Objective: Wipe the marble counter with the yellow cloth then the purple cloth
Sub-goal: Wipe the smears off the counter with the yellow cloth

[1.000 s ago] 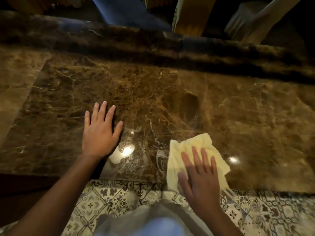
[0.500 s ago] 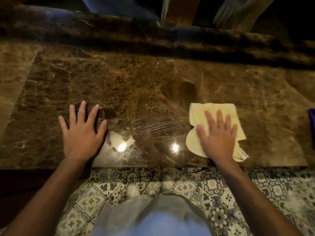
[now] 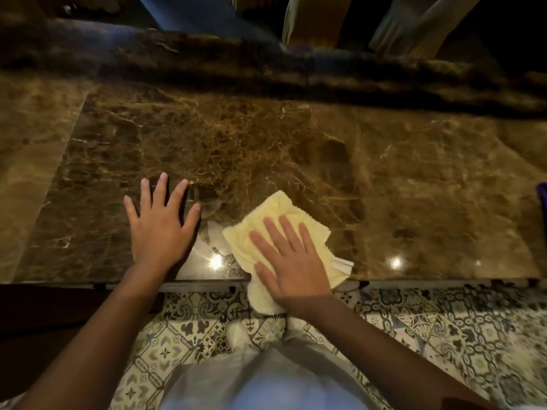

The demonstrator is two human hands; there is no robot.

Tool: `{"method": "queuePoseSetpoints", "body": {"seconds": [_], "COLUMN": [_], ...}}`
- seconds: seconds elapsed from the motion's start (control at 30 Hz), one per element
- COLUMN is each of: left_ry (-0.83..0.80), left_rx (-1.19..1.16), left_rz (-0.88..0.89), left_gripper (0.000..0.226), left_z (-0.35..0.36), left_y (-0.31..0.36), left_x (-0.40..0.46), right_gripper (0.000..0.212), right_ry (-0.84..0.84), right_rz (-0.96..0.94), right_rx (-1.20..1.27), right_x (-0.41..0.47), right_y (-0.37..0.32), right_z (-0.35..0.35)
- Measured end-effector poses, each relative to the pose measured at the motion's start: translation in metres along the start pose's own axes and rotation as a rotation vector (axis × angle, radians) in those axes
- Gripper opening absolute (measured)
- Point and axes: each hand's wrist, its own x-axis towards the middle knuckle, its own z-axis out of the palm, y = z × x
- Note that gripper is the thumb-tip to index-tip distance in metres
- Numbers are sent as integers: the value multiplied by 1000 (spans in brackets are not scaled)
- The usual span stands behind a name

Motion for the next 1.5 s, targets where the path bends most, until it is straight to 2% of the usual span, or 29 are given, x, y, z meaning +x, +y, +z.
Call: {"method": "queuePoseSetpoints", "body": {"seconds": [0.07,0.23,0.33,0.43,0.57,0.67,0.77,0.83,0.93,1.07,1.13,1.2,1.3,1.5], "left_ry": [3,3,-8,-10,-14,-17,-19,-23,-29,-30,-32,-30,-28,-33], "left_rx": [-3,4,16,27,20,13,5,2,5,10,9,8,12,30], "left_rz": [3,-1,-11,-10,-6,-4,3,9,8,4,5,6,-1,6], "left_gripper": [58,58,59,59,58,58,59,59,59,59,59,59,59,59], "left_z": [0,1,0,0,0,1,1,0,0,1,1,0,0,0], "left_y": [0,2,4,5,4,2,1,1,0,1,1,2,3,4], "left_x": [0,0,0,0,0,0,-1,-1,-1,-1,-1,-1,-1,0], "right_gripper": [57,63,69,74,62,49,42,40,41,40,41,42,45,49], "right_ry": [7,121,174,128,137,160,181,210,335,649,671,585,462,347], "right_rz": [86,673,853,755,332,66,-90,-33,242,508,581,642,570,172], "right_rx": [-2,8,71,16,31,225,521,703,805,486,388,391,374,472], "right_x": [-22,-37,-10,25,36,13,-12,-25,-40,-49,-49,-45,-37,-18], "right_y": [33,138,164,137,50,1,-16,-11,21,106,137,143,114,8], "right_z": [-1,-22,-33,-29,-16,-6,-3,-19,-60,-83,-70,-51,-25,-1]}}
